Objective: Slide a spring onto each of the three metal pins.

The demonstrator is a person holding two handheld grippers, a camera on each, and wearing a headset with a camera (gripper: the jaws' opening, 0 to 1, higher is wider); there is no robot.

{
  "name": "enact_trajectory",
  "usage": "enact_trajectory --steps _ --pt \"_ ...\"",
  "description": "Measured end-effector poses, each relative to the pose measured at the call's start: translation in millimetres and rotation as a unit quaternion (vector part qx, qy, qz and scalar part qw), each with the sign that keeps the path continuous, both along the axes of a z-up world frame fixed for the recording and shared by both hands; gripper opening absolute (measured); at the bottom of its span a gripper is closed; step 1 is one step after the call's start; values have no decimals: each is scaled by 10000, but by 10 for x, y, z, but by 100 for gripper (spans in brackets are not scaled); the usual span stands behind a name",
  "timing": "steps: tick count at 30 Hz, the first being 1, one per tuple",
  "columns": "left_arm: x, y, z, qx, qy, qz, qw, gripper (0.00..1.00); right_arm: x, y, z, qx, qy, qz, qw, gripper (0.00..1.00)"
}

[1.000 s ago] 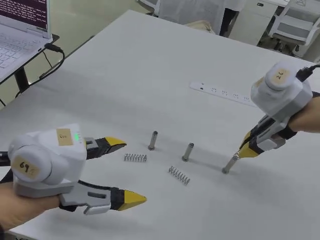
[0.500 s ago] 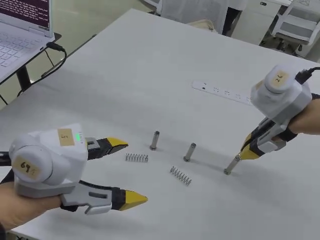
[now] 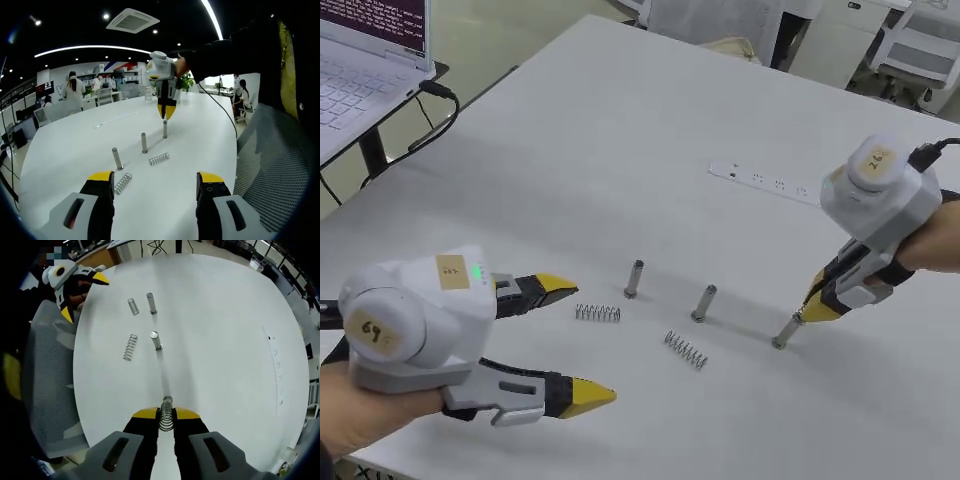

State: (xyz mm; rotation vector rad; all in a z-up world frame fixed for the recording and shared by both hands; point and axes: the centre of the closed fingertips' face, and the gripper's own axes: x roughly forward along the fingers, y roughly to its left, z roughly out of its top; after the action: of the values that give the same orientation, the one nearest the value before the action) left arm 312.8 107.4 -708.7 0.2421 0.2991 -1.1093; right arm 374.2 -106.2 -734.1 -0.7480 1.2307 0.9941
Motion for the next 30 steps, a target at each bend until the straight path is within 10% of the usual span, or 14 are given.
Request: enact_trajectory --steps 30 --pt "9 10 -11 4 6 -1 10000 61 -30 35 -383 -201 66 -20 9998 8"
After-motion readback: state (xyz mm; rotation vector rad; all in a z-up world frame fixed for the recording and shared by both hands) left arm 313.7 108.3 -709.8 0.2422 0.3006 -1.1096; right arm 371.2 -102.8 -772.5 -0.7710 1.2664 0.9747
